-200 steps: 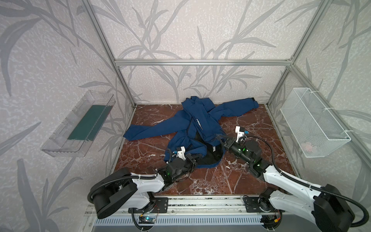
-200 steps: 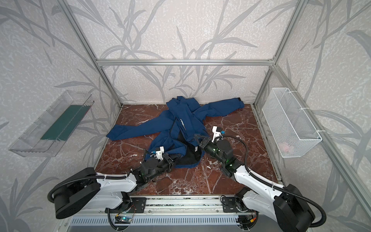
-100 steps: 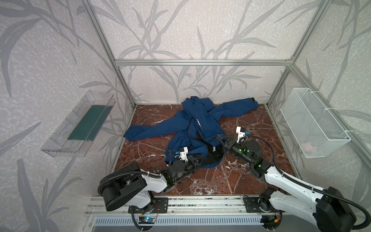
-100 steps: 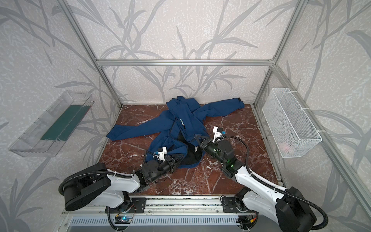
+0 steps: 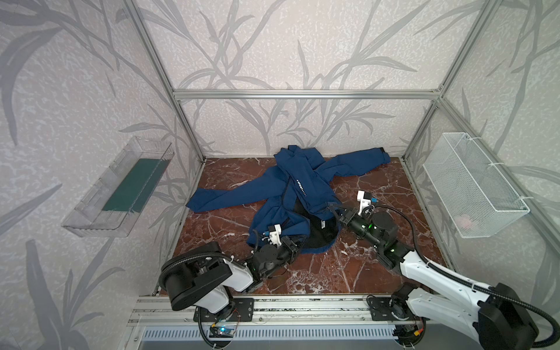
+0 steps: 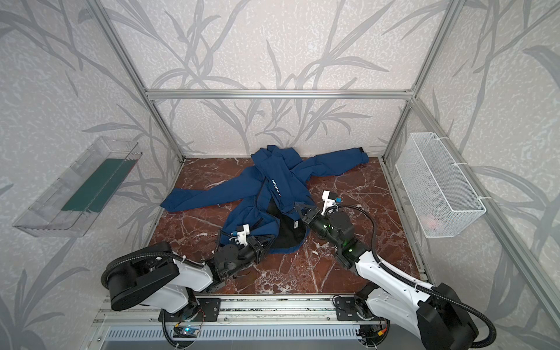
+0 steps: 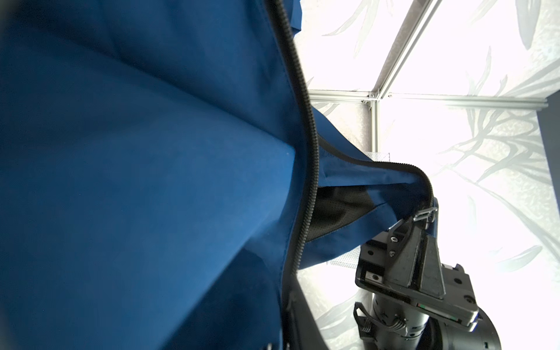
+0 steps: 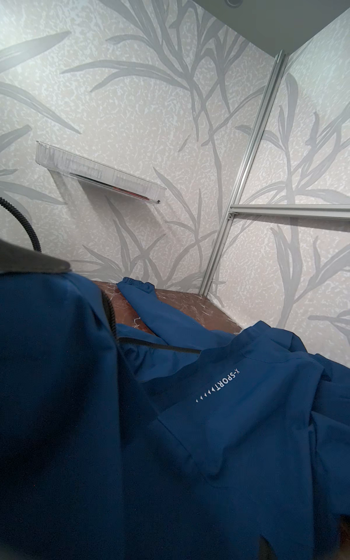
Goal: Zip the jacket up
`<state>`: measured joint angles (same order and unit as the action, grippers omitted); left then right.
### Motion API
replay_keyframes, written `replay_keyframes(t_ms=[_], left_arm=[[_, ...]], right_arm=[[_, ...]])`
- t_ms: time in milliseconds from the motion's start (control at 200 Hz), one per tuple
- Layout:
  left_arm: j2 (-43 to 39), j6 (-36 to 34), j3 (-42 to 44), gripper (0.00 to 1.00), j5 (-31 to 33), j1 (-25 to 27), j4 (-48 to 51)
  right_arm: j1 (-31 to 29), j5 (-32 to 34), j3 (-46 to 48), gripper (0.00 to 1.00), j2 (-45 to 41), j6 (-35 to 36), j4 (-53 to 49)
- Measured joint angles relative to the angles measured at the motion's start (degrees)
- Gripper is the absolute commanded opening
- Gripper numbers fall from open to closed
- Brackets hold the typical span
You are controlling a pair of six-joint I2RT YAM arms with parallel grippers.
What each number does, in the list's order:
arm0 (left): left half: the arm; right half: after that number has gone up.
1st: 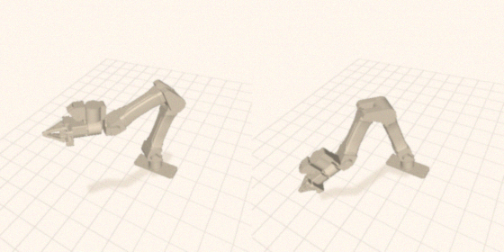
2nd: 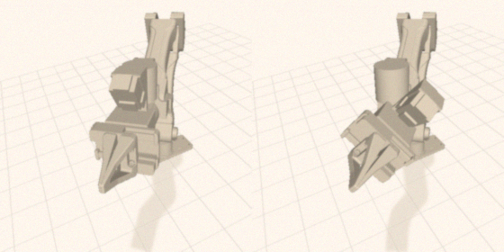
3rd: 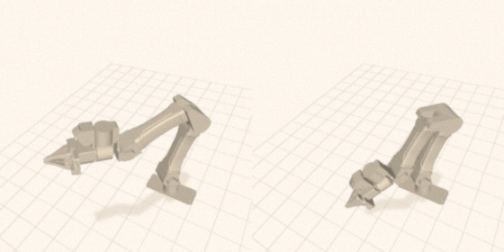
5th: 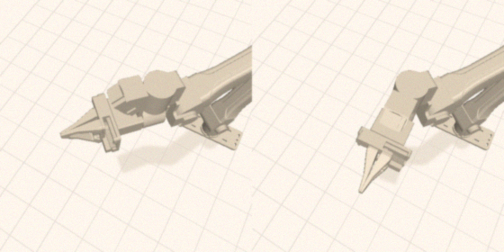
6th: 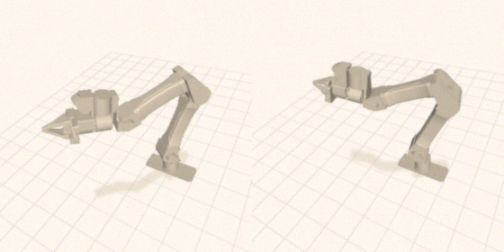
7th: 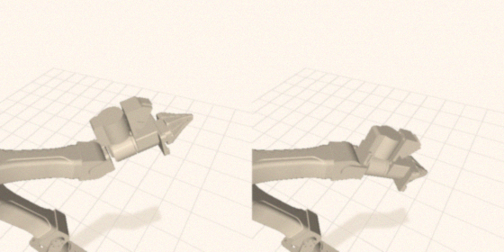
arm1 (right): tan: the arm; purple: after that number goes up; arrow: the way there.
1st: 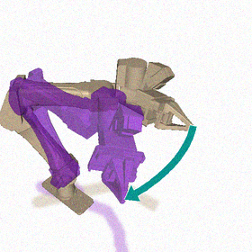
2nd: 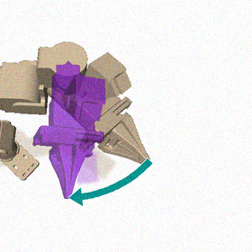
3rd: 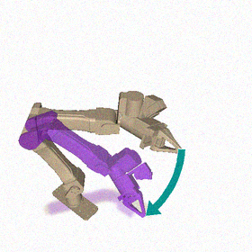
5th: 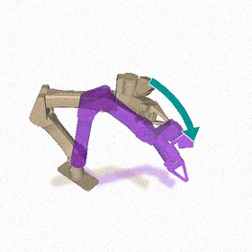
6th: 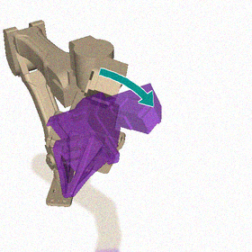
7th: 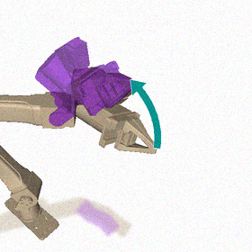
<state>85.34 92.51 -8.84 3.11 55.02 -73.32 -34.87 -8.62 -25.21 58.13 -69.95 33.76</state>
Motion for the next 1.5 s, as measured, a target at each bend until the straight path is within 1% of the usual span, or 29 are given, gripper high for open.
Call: replay_keyframes(t_ms=[55, 145, 165, 200, 225, 290, 310, 350, 370, 430, 470, 590, 805, 925, 1010, 1120, 1285, 1410, 1500], left_arm=[[-0.3, -0.1, 0.0, 0.26, 0.1, 0.0, 0.1], [-0.6, 0.0, 0.1, 0.27, 0.3, 0.0, 0.2], [-0.7, 0.0, 0.1, 0.25, 0.3, 0.0, 0.2], [-0.9, 0.0, 0.3, 0.17, 0.5, 0.0, 0.2], [-1.0, 0.2, 0.5, 0.13, 0.5, 0.0, 0.3], [-1.6, -0.1, 1.1, 0.12, 0.9, 0.0, 0.8], [-1.8, -0.2, 1.2, 0.15, 1.1, 0.0, 1.0], [-2.5, -0.3, 1.3, 0.29, 1.2, 0.0, 1.7], [-2.9, -0.4, 1.3, 0.34, 1.1, 0.0, 2.2], [-4.5, -1.0, 1.3, 0.44, 1.4, 0.2, 3.7], [-6.1, -1.0, 1.3, 0.47, 1.4, 0.4, 5.4], [-14.1, -1.4, 1.3, 0.50, 2.5, 1.1, 13.3], [-32.0, -1.4, 1.2, 0.54, 6.0, 1.3, 34.0], [-38.2, -0.6, 2.1, 0.56, 8.0, 1.3, 40.2], [-40.7, -0.3, 2.8, 0.58, 9.2, 1.3, 43.6], [-40.6, 0.1, 2.8, 0.59, 9.4, 1.3, 45.0], [-35.4, 1.2, 4.7, 0.64, 8.5, 1.3, 41.4], [-30.2, 1.7, 5.0, 0.68, 5.5, 1.3, 38.2], [-26.9, 1.7, 4.9, 0.68, 2.7, 1.3, 35.2]], right_arm=[[0.0, 0.0, 0.0, 0.01, 0.0, 0.0, -0.1], [0.0, 0.1, 0.0, 0.01, 0.0, 0.0, -0.3], [0.0, 0.1, 0.0, 0.01, 0.0, 0.0, -0.3], [0.0, 0.1, 0.0, 0.01, 0.0, 0.1, -0.4], [0.0, 0.1, 0.0, 0.01, 0.0, 0.1, -0.5], [0.0, 0.1, 0.0, 0.01, 0.0, 0.2, -0.7], [0.0, 0.1, 0.0, 0.01, 0.0, 0.2, -0.7], [0.0, 0.1, 0.0, 0.01, 0.0, 0.3, -0.8], [0.0, 0.0, 0.0, 0.01, 0.0, 0.3, -0.8], [0.0, 0.0, 0.0, 0.01, 0.0, 0.4, -0.8], [0.0, 0.0, 0.0, 0.01, 0.0, 0.4, -0.8], [0.0, 0.0, 0.0, 0.01, 0.0, 0.4, -0.8], [0.0, 0.0, 0.0, 0.01, 0.2, 0.4, -0.8], [0.0, -0.1, 0.0, 0.01, 1.0, 0.4, -0.7], [0.0, -0.5, -0.1, 0.01, 1.5, 0.4, -0.7], [0.0, -1.1, -0.3, 0.01, 2.2, 0.4, -0.6], [0.0, -1.9, -0.6, 0.01, 2.6, 0.4, -0.7], [0.0, -1.9, -0.9, 0.01, 2.6, 0.6, -0.8], [0.0, -1.9, -0.9, 0.01, 2.3, 0.7, -1.1]])
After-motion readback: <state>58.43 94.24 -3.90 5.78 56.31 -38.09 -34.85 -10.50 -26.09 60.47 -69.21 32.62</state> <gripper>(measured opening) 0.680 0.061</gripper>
